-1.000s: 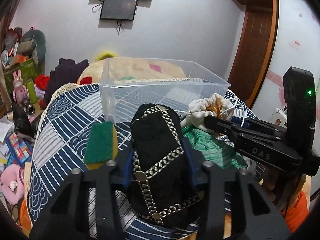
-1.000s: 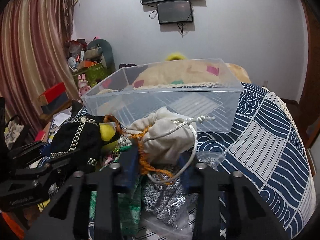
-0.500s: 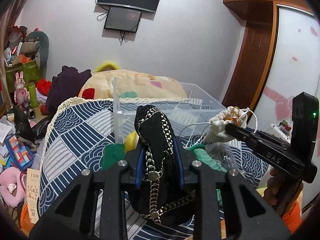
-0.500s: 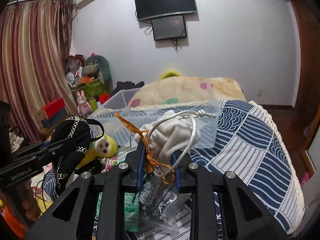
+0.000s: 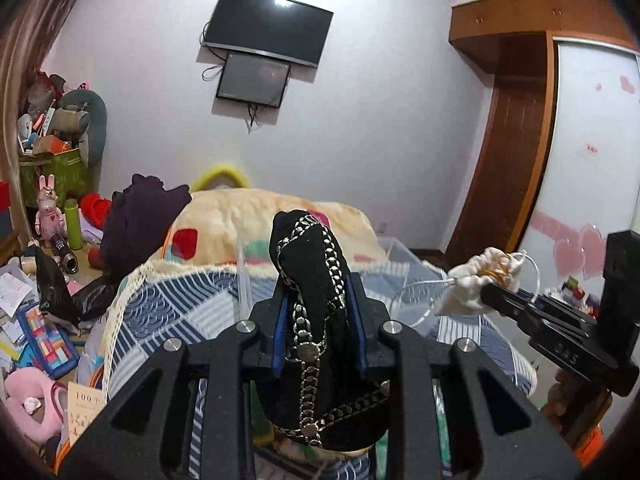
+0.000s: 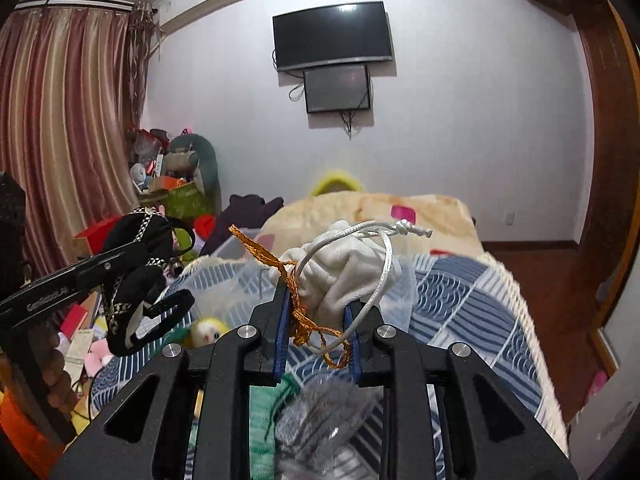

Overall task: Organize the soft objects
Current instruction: 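Carry the black bag and white pouch into the clear box and release both, then grasp the green sponge with the left tool while the right tool grasps the silver mesh bag, then lower the sponge and mesh bag into the clear box and open both tools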

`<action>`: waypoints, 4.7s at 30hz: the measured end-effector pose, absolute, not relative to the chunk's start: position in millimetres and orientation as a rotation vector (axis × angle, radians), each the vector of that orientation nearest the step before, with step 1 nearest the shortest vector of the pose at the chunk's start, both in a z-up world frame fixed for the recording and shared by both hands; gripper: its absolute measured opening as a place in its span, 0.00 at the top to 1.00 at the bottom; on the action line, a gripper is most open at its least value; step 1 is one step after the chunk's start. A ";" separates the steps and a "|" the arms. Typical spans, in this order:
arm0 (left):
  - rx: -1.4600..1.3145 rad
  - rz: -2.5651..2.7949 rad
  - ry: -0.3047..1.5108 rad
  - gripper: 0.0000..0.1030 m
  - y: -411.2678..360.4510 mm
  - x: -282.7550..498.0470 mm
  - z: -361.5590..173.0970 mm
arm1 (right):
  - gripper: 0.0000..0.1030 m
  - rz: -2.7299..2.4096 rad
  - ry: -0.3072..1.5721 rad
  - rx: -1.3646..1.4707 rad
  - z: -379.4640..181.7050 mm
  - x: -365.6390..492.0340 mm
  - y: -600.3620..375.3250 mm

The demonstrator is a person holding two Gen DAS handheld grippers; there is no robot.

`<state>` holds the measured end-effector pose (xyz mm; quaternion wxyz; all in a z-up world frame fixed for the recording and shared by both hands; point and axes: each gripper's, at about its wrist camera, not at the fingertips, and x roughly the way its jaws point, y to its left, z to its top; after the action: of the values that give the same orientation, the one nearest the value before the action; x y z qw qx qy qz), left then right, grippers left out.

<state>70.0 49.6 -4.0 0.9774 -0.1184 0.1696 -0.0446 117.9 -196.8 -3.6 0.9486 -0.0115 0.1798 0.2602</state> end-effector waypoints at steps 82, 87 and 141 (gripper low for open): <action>-0.060 0.052 0.662 0.11 57.7 87.1 -91.1 | 0.21 0.513 0.661 -0.121 -78.3 143.7 -194.2; -0.119 0.037 0.691 0.24 66.2 89.0 -105.9 | 0.31 0.515 0.688 -0.131 -90.3 139.0 -194.2; -0.222 -0.005 0.559 0.65 91.9 94.0 -53.0 | 0.82 0.482 0.494 -0.050 -21.1 144.2 -207.4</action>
<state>94.0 91.9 -53.0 0.9551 -0.1094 0.2752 -0.0023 144.2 -207.4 -21.1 0.9408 -0.0245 0.2420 0.2360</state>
